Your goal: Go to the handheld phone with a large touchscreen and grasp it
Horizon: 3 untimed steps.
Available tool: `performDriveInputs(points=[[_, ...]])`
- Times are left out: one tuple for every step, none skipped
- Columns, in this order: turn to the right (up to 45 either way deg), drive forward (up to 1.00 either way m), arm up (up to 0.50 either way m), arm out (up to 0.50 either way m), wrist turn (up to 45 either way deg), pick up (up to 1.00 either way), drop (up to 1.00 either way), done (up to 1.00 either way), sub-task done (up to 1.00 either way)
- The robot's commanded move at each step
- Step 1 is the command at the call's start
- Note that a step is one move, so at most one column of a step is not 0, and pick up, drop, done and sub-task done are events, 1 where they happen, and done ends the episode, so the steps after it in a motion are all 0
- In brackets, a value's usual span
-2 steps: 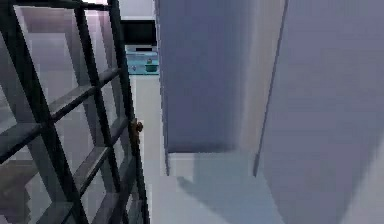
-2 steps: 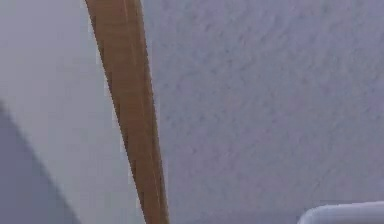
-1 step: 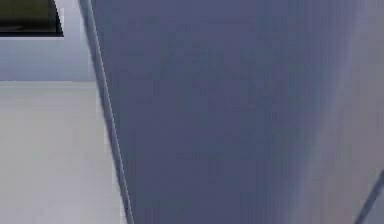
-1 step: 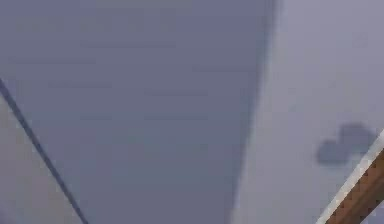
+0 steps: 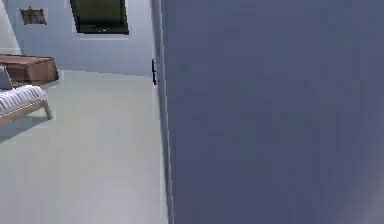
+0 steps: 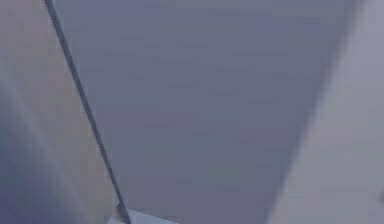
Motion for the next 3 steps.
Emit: performDriveInputs(points=[[0.0,0.15,0.00,0.00,0.0,0.00,0.00,0.00,0.00],[-27.0,0.00,0.00,0.00,0.0,0.00,0.00,0.00,0.00],[0.0,0.20,0.00,0.00,0.0,0.00,0.00,0.00,0.00]])
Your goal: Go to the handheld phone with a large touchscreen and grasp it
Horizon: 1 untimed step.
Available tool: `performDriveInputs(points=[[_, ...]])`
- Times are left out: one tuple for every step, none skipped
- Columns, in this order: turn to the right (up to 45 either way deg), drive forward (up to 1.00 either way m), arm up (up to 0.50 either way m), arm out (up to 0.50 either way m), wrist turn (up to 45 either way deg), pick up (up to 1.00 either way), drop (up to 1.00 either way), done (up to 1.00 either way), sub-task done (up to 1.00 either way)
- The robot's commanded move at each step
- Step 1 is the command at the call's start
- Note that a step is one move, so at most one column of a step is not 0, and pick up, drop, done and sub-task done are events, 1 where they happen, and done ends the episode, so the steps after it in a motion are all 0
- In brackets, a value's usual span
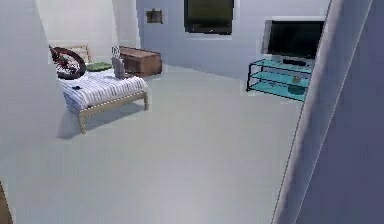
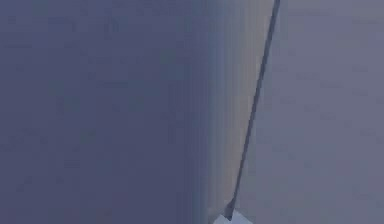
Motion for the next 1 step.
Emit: performDriveInputs(points=[[-36.0,0.00,0.00,0.00,0.0,0.00,0.00,0.00,0.00]])
